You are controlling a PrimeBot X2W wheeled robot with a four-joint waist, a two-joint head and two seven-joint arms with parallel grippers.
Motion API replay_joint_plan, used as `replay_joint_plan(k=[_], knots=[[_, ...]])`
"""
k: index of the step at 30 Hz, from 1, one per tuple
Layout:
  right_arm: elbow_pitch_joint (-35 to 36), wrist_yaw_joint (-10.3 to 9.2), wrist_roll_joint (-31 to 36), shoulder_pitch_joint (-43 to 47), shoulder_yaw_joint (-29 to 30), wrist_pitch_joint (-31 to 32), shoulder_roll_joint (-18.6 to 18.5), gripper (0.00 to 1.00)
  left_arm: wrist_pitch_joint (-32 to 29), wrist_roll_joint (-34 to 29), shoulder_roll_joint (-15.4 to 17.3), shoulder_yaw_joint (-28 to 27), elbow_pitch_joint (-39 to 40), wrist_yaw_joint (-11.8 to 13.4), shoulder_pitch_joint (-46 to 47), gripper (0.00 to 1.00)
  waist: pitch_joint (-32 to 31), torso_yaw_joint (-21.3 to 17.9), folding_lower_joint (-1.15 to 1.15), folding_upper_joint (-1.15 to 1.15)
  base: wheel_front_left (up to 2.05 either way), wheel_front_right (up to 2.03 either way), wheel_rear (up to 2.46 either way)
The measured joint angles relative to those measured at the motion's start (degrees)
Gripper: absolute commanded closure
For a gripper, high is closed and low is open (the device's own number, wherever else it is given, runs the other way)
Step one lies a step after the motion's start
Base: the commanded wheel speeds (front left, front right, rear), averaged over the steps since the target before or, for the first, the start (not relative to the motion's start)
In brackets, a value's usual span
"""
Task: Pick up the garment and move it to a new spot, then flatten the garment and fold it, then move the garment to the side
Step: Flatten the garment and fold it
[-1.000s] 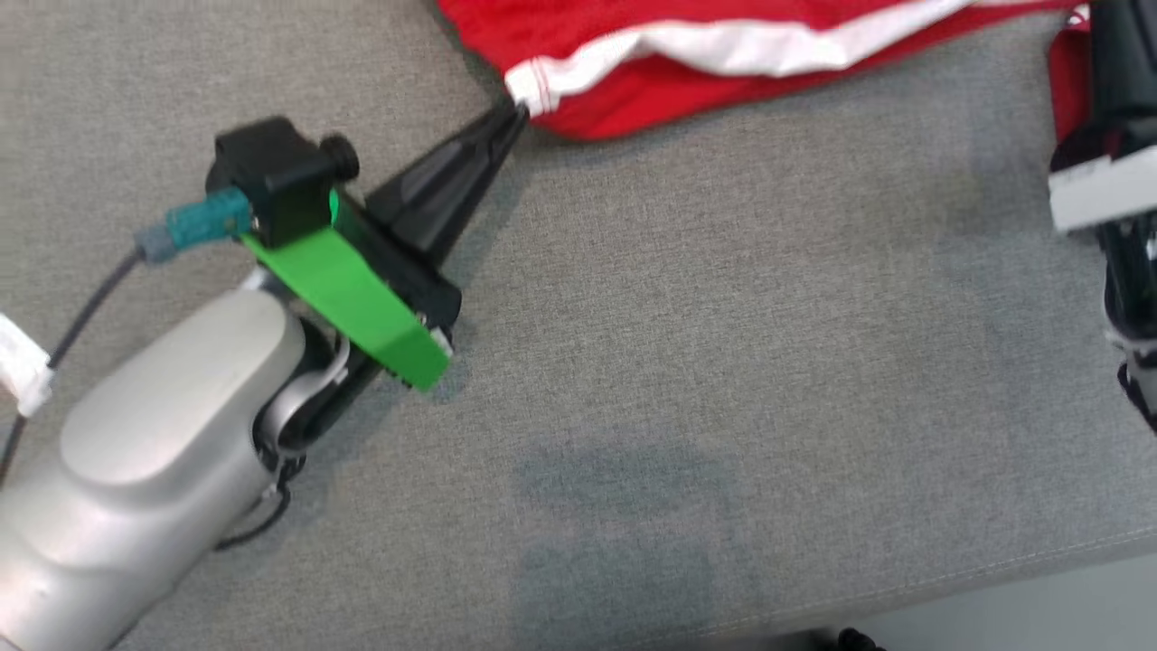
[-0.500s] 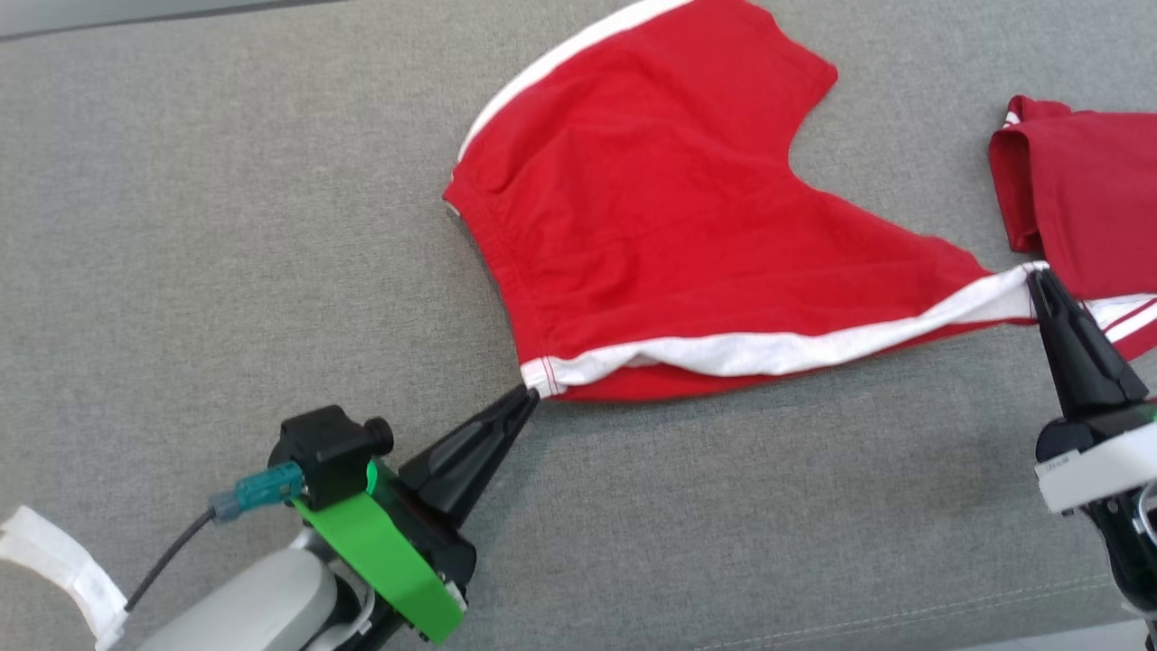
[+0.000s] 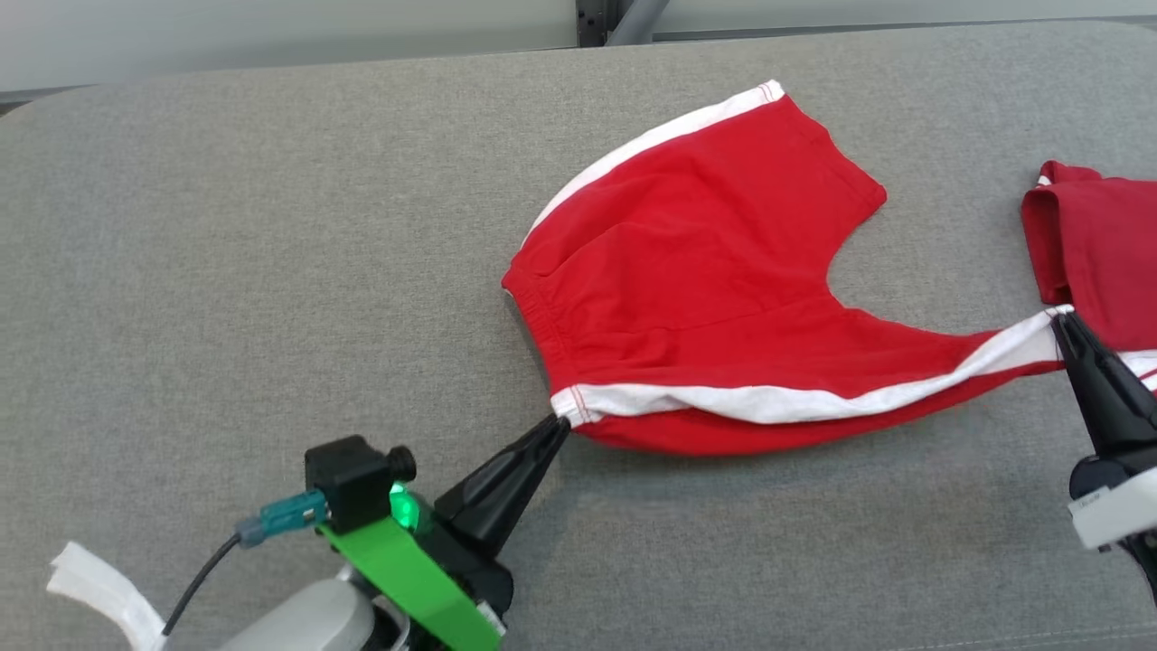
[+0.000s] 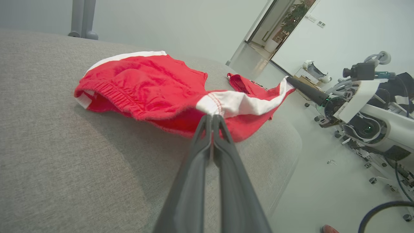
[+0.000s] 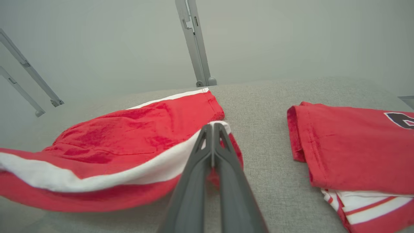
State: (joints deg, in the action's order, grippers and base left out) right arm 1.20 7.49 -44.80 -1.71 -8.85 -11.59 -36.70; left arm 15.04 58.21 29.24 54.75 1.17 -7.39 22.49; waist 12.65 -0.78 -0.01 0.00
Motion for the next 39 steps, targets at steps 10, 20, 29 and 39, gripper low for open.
replay_joint_plan(k=[10, 20, 29, 39], knots=[[-8.9, 0.0, 1.9, -19.0, -2.1, 7.8, 0.0, 1.0, 0.0, 5.6, -10.1, -1.1, -9.7, 0.0, 11.8, 1.0, 4.9, 2.4, 0.0, 0.0, 0.0, 0.0, 0.0], [-20.7, 0.0, -0.2, -39.1, -8.6, 11.6, -0.6, 1.0, 0.0, 14.6, -15.8, -5.1, -19.4, 0.0, 19.3, 1.0, 11.1, 5.6, 0.0, 0.0, 0.0, 0.0, 0.0], [-29.5, 0.0, -1.4, -51.2, -15.8, 10.6, -0.3, 1.0, 0.0, 15.5, -17.7, -6.7, -23.2, 0.0, 23.3, 1.0, 15.3, 8.0, 0.0, 0.0, 0.0, 0.0, 0.0], [-38.5, 0.0, -2.7, -62.9, -24.1, 8.5, 0.1, 1.0, 0.0, 15.2, -18.8, -6.2, -24.6, 0.0, 26.2, 1.0, 19.2, 10.3, 0.01, 0.0, 0.0, 0.0, 0.0]])
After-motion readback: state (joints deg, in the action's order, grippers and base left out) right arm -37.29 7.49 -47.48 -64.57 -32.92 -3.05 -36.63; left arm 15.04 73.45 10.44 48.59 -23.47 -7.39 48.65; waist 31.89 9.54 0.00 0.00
